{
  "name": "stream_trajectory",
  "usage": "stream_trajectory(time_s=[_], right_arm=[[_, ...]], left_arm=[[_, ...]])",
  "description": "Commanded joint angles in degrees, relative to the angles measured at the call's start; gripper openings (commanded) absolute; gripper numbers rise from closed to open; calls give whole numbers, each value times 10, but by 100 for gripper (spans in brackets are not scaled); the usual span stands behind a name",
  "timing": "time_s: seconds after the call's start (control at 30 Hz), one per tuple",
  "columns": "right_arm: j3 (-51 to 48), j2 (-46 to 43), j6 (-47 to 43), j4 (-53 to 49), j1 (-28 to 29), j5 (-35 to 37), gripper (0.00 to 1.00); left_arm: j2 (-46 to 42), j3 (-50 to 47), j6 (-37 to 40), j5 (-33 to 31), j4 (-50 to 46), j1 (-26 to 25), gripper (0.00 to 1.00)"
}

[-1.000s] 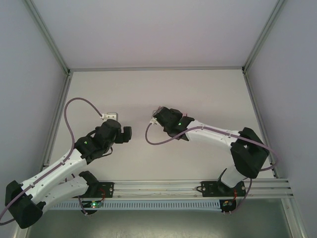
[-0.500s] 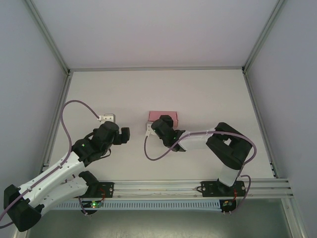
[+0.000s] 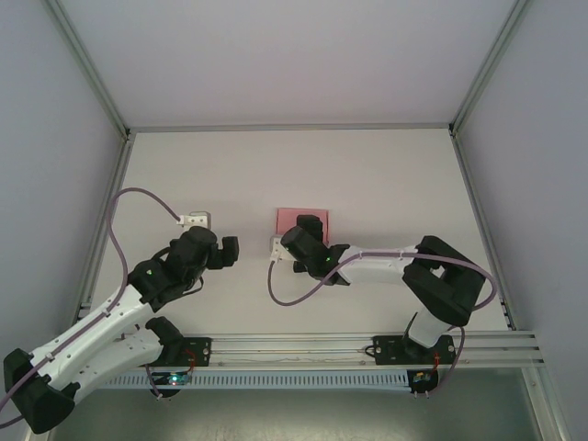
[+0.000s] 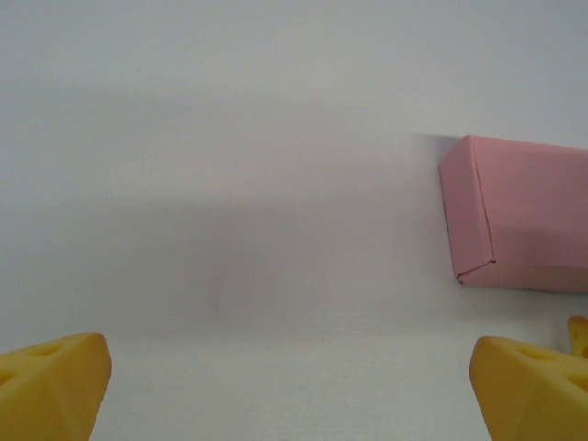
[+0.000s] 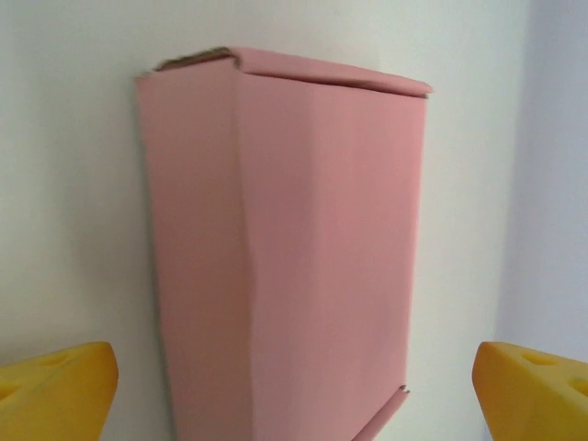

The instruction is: Assemble paper box

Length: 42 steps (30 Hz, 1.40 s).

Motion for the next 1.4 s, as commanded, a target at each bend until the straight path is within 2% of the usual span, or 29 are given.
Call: stream_trajectory(time_s=[0.0,0.1,0.2,0.33,0.4,0.5,0.6,0.67,0.73,0.8,0.87,0.93,1.03,1.13,1.23,1.3,1.33,1.37], right_arm=[[44,-23,55,-162,7,-63,98],[62,-53,74,-210,9,-89,98],[48,-111,93,-196,9,-101,98],[13,-218,178,-143,-4,-52,98],[-4,-281,240,-129,-36,-44,98],[-67,-387,341,-60,-130,-77,98],[-154,-487,453,28,-268,-97,98],[-202,-533,463,62,-347,-116,99],[-246,-549,464,115,-409,-150,98],[-284,-533,481,187,-454,-184,98],[-329,-488,466,291,-483,-216,98],[-366,-419,437,401,-490,-218,98],[-376,-316,424,503,-492,-226,98],[-385,-233,405,621,-502,-240,98],[-395,-137,438,714,-532,-237,98],[-390,-44,455,813,-543,-245,98],[-381,-15,460,854,-547,-252,98],[-369,-53,466,772,-556,-262,98]], left_arm=[[-8,8,-3,-11,-17,8,100],[-4,12,-7,-11,-20,9,100],[7,19,-6,0,-19,12,100],[26,30,-3,7,-11,40,100],[37,39,11,20,0,65,100],[49,42,37,21,52,109,100],[61,42,74,70,104,180,100],[72,32,108,35,133,213,100],[89,12,141,-31,181,239,100],[107,-13,172,-49,247,266,100],[130,-50,198,-24,344,301,100],[162,-91,227,6,451,326,100],[215,-123,254,18,554,339,100],[260,-153,260,57,645,352,100],[321,-193,258,65,785,364,100],[315,-202,264,71,788,367,100],[338,-218,260,70,843,374,100],[379,-233,253,66,915,379,100]])
